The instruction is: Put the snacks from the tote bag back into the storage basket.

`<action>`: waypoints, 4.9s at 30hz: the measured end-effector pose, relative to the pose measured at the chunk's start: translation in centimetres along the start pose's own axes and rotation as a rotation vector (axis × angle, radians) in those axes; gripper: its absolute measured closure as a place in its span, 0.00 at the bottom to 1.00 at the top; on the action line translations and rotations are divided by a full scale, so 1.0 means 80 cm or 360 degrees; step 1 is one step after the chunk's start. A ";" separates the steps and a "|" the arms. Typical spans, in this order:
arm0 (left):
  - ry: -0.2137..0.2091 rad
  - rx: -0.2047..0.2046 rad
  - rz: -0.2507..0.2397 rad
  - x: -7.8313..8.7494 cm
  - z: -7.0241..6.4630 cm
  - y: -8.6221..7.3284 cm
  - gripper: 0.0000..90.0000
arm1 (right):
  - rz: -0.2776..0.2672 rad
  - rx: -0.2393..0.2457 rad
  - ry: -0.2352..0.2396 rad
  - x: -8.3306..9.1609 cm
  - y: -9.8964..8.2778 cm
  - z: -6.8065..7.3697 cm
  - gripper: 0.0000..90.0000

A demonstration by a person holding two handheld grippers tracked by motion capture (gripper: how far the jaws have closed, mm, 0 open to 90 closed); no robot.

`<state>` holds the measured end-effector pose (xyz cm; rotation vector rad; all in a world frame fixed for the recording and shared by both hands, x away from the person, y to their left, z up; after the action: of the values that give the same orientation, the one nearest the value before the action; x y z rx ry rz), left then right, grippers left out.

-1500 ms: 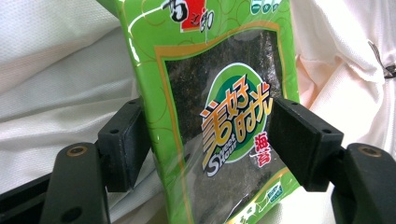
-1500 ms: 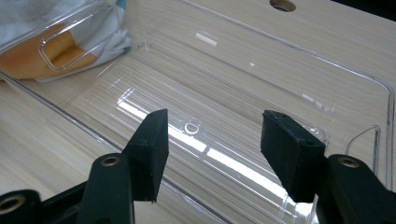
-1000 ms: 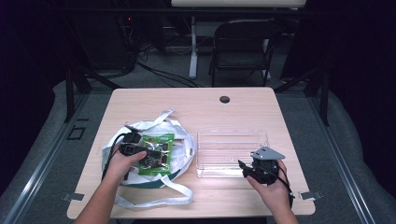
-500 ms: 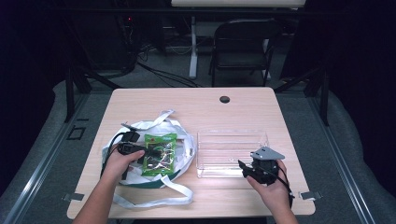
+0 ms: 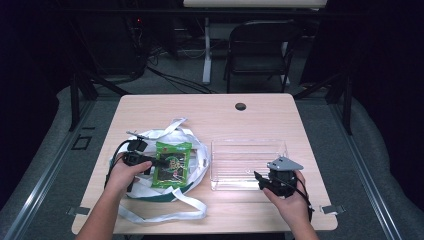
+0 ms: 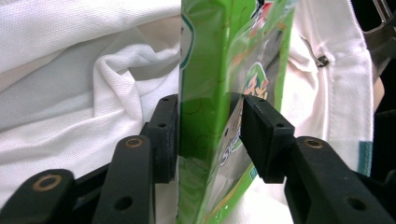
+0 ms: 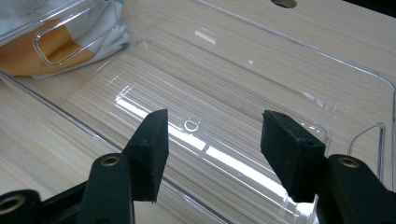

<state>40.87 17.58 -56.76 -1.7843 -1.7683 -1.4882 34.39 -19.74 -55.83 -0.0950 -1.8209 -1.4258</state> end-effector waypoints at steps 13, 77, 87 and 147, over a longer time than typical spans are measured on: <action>-0.0051 -0.0030 0.0018 0.008 -0.001 -0.002 0.73 | 0.0002 0.0005 -0.0001 -0.001 0.000 -0.001 0.46; -0.0049 -0.0192 -0.0370 0.056 -0.014 0.024 0.80 | -0.0011 0.0019 -0.0025 -0.001 0.000 -0.003 0.46; -0.0034 -0.0267 -0.0496 0.068 -0.024 0.031 0.80 | -0.0004 0.0032 -0.0016 -0.001 0.000 -0.001 0.46; -0.0279 -0.0604 -0.0651 0.050 -0.145 0.031 0.80 | 0.0062 0.0294 0.0204 0.016 0.038 0.013 0.61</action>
<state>36.39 10.81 -47.19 -1.8434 -2.1556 -1.9935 34.49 -18.30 -52.67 0.0536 -1.8252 -1.2030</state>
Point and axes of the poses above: each handheld gripper's, and its own axes: x roughly backward along the jaws, y roughly out of its top, z roughly to its left, the point moved 7 cm from there along -x, roughly forward along the jaws, and after that the axes turned 5 degrees about y, right-handed, at the moved point
